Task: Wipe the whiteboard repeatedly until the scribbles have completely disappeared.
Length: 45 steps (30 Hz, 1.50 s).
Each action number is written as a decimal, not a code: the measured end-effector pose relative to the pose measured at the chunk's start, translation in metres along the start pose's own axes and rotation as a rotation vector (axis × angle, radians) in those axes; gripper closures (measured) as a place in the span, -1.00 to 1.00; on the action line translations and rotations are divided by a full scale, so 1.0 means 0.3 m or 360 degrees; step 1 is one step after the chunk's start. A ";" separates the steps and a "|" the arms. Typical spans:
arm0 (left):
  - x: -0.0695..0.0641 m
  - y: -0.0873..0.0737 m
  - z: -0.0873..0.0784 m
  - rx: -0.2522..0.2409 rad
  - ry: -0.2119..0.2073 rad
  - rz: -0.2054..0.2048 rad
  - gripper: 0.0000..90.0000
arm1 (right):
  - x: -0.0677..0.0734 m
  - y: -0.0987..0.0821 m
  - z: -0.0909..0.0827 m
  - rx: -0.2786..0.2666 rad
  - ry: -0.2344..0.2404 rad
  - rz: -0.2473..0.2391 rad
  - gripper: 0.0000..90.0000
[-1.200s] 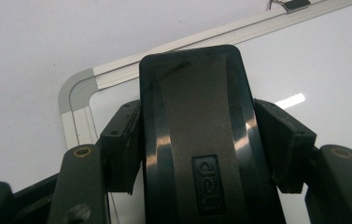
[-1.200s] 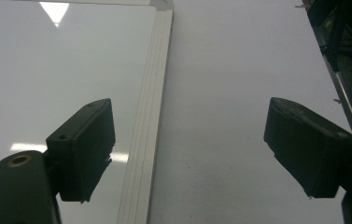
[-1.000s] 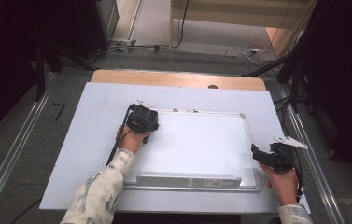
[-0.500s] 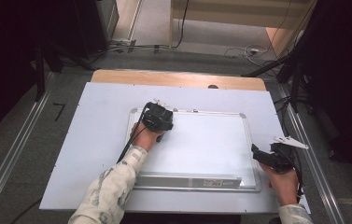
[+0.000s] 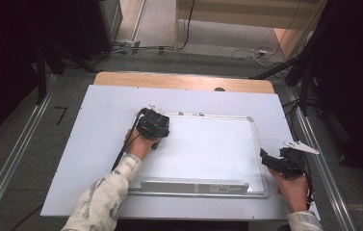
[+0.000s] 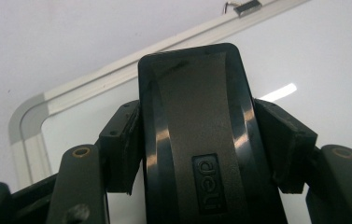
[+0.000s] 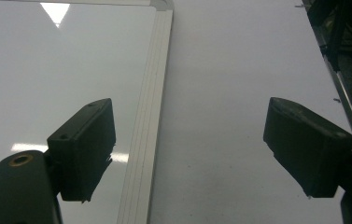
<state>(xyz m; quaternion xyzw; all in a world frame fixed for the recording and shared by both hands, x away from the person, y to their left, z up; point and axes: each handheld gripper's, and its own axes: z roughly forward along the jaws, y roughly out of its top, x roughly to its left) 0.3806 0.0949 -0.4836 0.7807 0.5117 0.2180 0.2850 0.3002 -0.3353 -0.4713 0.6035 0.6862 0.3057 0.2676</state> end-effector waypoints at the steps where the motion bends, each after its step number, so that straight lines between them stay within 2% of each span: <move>1: 0.003 -0.009 -0.007 0.0001 -0.0007 0.0002 -0.15 | 0.001 0.000 0.000 0.0001 0.0000 0.0001 -0.66; 6: -0.001 -0.044 -0.039 0.0011 -0.0047 0.0030 -0.14 | 0.000 0.001 0.002 0.0003 0.0001 0.0003 -0.66; 11: -0.011 -0.047 -0.041 0.0010 -0.0064 0.0043 -0.14 | 0.005 0.002 0.003 0.0008 0.0001 0.0001 -0.66; 17: -0.075 -0.039 -0.036 0.0000 -0.0104 0.0092 -0.14 | 0.013 0.007 0.009 0.0010 0.0002 -0.0009 -0.65; 21: -0.122 -0.056 -0.053 -0.0005 -0.0137 0.0136 -0.14 | 0.011 0.006 0.010 0.0010 0.0002 -0.0015 -0.65; 27: -0.141 -0.100 -0.093 -0.0002 -0.0144 0.0201 -0.15 | 0.008 0.003 0.010 0.0014 0.0000 -0.0006 -0.65; 29: -0.133 -0.107 -0.099 -0.0004 -0.0138 0.0213 -0.16 | 0.008 0.003 0.008 0.0008 -0.0002 -0.0014 -0.65; 33: -0.099 -0.105 -0.094 -0.0004 -0.0126 0.0158 -0.17 | 0.010 0.003 0.009 0.0010 -0.0003 -0.0015 -0.65; 39: 0.017 -0.084 -0.069 -0.0004 -0.0012 0.0013 -0.18 | 0.005 0.001 0.006 0.0012 -0.0003 -0.0004 -0.65; 41: 0.044 -0.073 -0.057 -0.0003 0.0009 -0.0030 -0.18 | 0.005 0.001 0.006 0.0010 -0.0004 -0.0005 -0.65; 45: 0.042 -0.048 -0.037 0.0006 0.0032 -0.0030 -0.17 | 0.008 0.003 0.009 0.0007 -0.0004 -0.0013 -0.65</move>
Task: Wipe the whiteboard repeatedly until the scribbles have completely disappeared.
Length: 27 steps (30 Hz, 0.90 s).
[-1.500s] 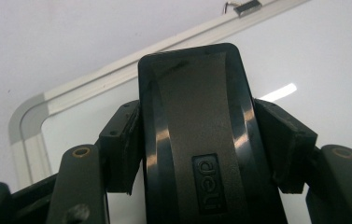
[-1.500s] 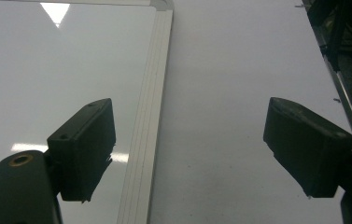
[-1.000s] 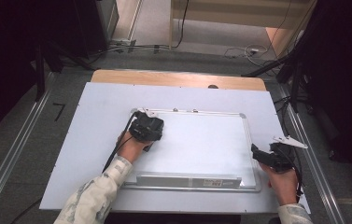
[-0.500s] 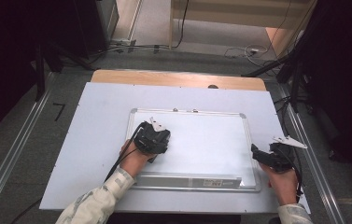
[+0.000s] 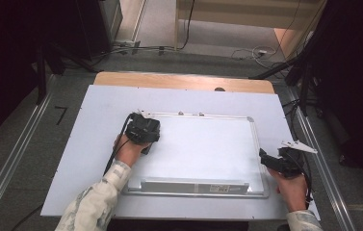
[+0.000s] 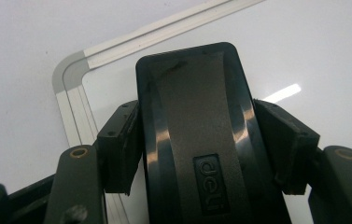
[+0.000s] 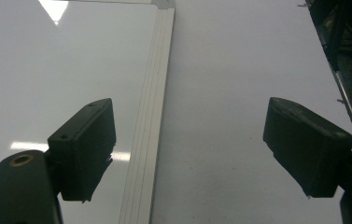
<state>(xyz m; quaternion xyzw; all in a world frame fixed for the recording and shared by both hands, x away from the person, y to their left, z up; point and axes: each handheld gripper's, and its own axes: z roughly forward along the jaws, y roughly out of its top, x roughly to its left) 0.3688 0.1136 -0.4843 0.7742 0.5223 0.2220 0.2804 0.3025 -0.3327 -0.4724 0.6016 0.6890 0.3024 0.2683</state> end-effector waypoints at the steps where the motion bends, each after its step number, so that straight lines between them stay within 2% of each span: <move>1: -0.007 0.005 0.003 -0.0001 0.0000 0.0005 -0.17 | 0.002 0.001 0.000 0.0004 0.0000 0.0002 -0.65; 13: -0.104 0.008 0.003 -0.0008 -0.0089 0.0098 -0.14 | 0.004 0.002 0.004 0.0011 0.0000 0.0001 -0.65; 21: -0.154 -0.027 -0.030 -0.0008 -0.0161 0.0173 -0.14 | 0.004 0.002 0.003 0.0011 -0.0001 0.0002 -0.65; 27: -0.166 -0.066 -0.065 -0.0007 -0.0182 0.0195 -0.15 | 0.001 0.001 0.001 0.0007 -0.0003 0.0005 -0.65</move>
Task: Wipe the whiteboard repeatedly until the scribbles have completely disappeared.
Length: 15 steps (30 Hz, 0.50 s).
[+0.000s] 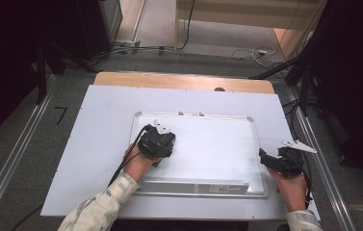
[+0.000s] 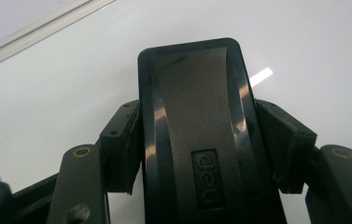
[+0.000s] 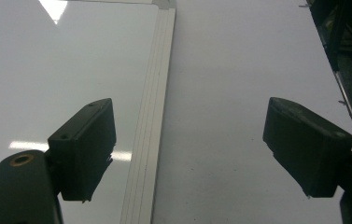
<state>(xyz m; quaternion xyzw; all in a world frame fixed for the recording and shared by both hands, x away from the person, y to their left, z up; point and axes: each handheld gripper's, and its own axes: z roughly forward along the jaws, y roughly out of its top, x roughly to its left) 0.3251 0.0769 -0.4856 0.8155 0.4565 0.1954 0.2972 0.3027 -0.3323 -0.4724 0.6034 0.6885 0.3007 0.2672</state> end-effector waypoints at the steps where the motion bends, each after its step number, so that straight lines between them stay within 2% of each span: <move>1: 0.000 -0.004 -0.005 0.0005 0.0001 0.0004 -0.15 | 0.000 0.000 0.000 0.0000 0.0000 0.0000 -0.65; 5: 0.008 -0.012 -0.019 0.0028 0.0003 0.0013 -0.15 | 0.001 0.000 0.000 0.0000 0.0001 0.0000 -0.65; 15: 0.054 -0.025 -0.030 0.0030 0.0040 -0.0044 -0.17 | -0.001 0.001 -0.002 -0.0008 0.0005 -0.0005 -0.65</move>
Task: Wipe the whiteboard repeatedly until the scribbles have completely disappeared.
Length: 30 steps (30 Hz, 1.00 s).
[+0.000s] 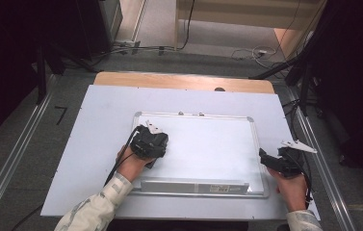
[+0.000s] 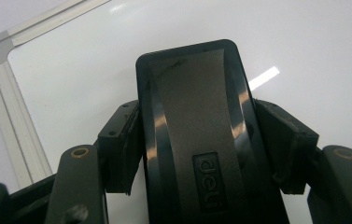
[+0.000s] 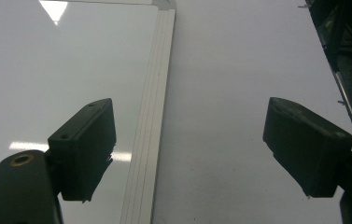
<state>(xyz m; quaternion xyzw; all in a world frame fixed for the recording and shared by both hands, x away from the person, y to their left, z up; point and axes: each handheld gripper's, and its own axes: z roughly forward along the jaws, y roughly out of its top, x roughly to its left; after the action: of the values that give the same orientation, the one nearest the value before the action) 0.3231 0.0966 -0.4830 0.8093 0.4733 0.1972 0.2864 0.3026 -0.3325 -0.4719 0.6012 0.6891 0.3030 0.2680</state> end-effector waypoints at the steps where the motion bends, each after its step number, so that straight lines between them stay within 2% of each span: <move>1: 0.002 0.000 0.000 0.0000 0.0004 -0.0010 -0.17 | 0.000 0.000 0.000 0.0000 0.0000 0.0000 -0.65; 8: 0.023 -0.001 -0.002 -0.0002 0.0031 -0.0049 -0.18 | 0.000 0.001 -0.001 -0.0002 0.0001 0.0006 -0.65; 16: 0.019 -0.002 -0.004 -0.0005 0.0047 -0.0032 -0.18 | 0.000 0.001 0.000 0.0003 0.0004 0.0002 -0.65; 30: 0.025 -0.008 -0.011 -0.0012 0.0024 -0.0060 -0.18 | 0.005 0.004 0.003 0.0006 0.0008 -0.0001 -0.65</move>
<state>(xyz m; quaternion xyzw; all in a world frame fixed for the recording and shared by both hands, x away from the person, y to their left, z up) 0.3231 0.1051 -0.4817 0.7976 0.4899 0.1998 0.2896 0.3039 -0.3307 -0.4715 0.6008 0.6906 0.3030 0.2652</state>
